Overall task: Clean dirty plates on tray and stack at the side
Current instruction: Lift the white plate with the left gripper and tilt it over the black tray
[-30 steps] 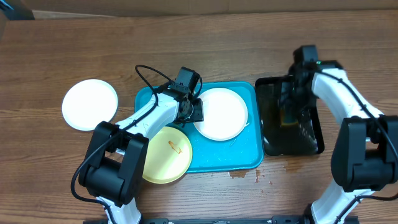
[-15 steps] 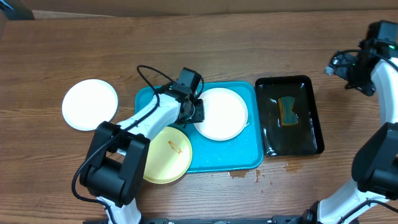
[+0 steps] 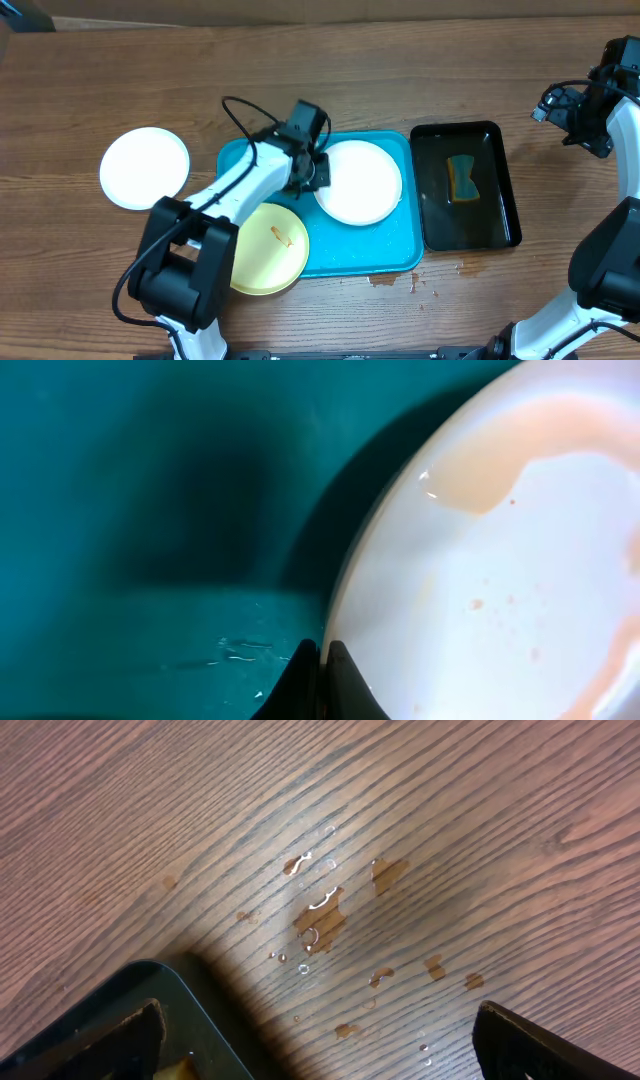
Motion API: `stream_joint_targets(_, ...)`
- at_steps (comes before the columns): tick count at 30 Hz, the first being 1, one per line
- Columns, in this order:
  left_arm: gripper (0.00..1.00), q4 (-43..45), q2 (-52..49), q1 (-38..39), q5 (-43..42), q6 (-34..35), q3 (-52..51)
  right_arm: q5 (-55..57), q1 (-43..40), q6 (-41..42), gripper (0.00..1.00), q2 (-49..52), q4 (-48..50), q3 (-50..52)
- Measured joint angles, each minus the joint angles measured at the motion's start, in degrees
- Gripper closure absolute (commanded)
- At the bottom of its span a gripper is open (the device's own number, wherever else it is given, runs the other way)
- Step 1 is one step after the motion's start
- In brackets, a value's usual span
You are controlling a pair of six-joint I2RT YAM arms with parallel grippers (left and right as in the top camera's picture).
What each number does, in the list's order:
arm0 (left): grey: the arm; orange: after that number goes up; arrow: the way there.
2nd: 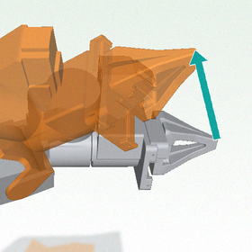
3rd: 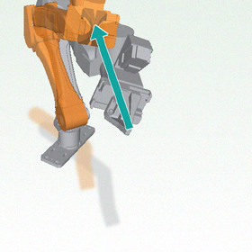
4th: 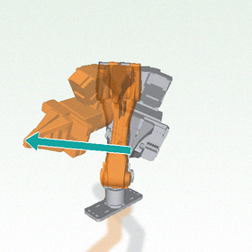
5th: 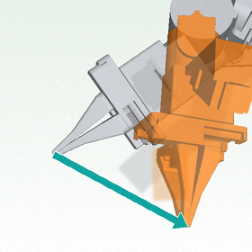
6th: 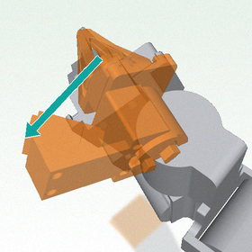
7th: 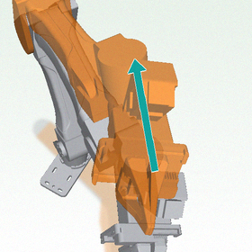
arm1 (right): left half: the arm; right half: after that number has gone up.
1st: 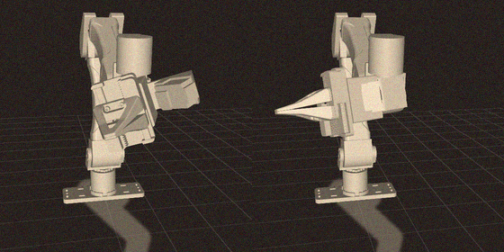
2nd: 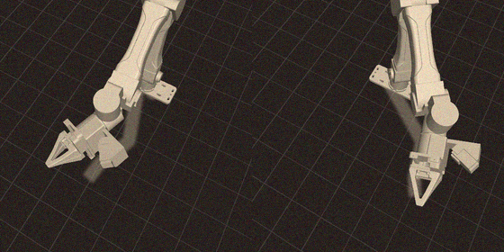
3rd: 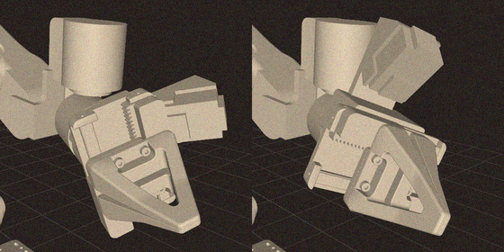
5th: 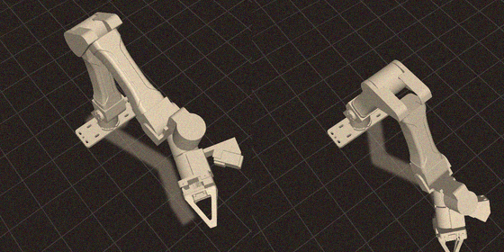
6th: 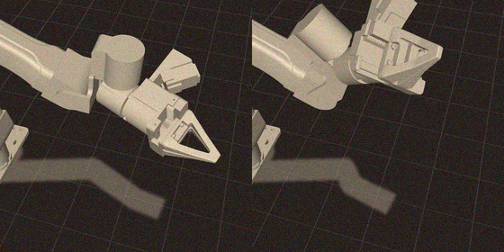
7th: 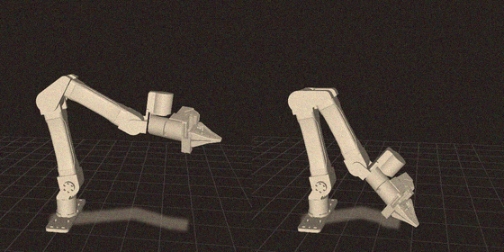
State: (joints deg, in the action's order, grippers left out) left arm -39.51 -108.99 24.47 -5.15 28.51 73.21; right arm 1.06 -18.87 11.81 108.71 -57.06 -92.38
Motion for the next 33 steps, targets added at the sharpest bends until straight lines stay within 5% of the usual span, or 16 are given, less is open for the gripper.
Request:
stream_joint_targets(10, 0.96, -12.8, 0.0, -0.9, 1.7, -5.5, 17.9, 0.0, 0.0, 0.0, 0.00, 0.0, 0.0, 0.0)
stream_joint_targets(20, 0.96, -10.6, 0.0, 6.7, 6.9, -6.5, 26.1, 0.0, 0.0, 0.0, 0.00, 0.0, 0.0, 0.0)
stream_joint_targets(27, 0.96, -7.4, 0.0, 18.5, 21.2, -7.4, 26.1, 0.0, 0.0, 0.0, 0.00, 0.0, 0.0, 0.0)
stream_joint_targets(33, 0.96, -3.2, 0.0, 31.8, 41.7, -12.9, 26.1, 0.0, 0.0, 0.0, 0.00, 0.0, 0.0, 0.0)
